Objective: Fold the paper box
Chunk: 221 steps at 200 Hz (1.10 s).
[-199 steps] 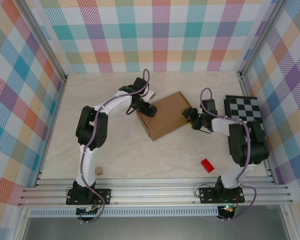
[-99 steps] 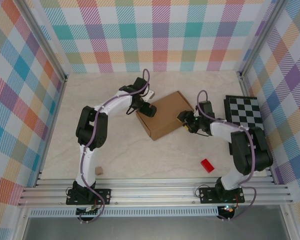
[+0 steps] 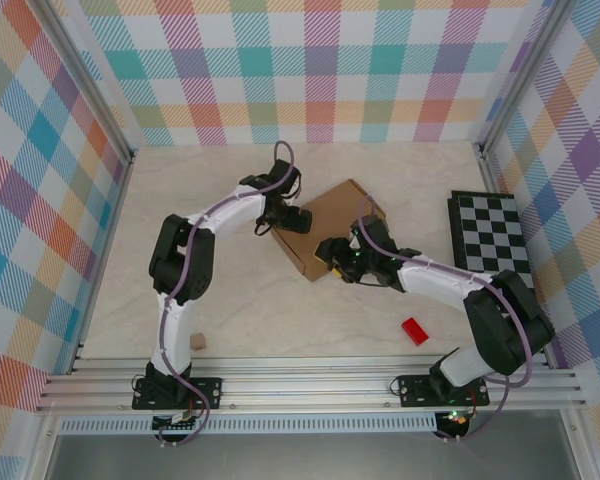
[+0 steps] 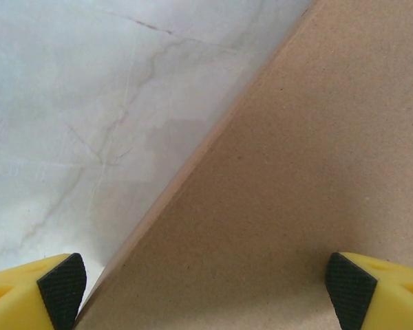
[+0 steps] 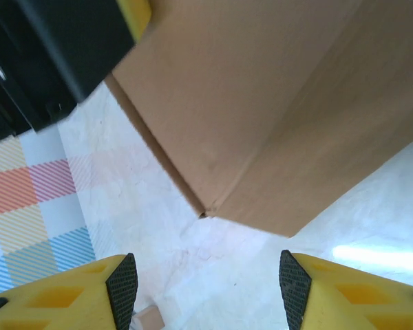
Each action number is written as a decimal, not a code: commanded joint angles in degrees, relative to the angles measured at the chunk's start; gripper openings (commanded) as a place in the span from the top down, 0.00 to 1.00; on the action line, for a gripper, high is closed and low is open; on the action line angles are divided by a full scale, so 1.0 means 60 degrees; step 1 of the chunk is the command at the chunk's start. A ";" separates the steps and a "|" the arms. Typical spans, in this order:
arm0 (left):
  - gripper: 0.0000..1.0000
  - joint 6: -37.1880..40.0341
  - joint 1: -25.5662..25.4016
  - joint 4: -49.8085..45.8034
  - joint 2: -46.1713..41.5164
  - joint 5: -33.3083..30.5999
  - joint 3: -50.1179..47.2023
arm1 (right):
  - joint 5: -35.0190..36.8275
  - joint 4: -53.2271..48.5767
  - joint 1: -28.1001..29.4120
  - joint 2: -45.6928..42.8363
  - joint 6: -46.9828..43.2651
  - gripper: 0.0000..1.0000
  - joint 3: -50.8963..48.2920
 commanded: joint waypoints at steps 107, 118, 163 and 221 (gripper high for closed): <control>0.07 -0.1104 -0.0163 -0.0875 -0.0408 -0.0623 -0.1080 | 0.0382 0.2566 0.0748 0.1355 0.1029 0.41 -0.0806; 0.07 -0.1147 -0.0174 -0.0869 -0.0399 -0.0615 -0.1102 | 0.0399 0.2571 0.0780 0.1401 0.1022 0.41 -0.0763; 0.07 -0.1381 -0.0221 -0.0713 -0.0542 -0.0321 -0.1426 | 0.0284 0.3457 0.0780 0.2194 0.1176 0.41 -0.0501; 0.07 -0.1741 -0.0337 -0.0268 -0.0961 0.0202 -0.2487 | 0.0384 0.5407 0.0795 0.2880 0.1525 0.41 -0.0373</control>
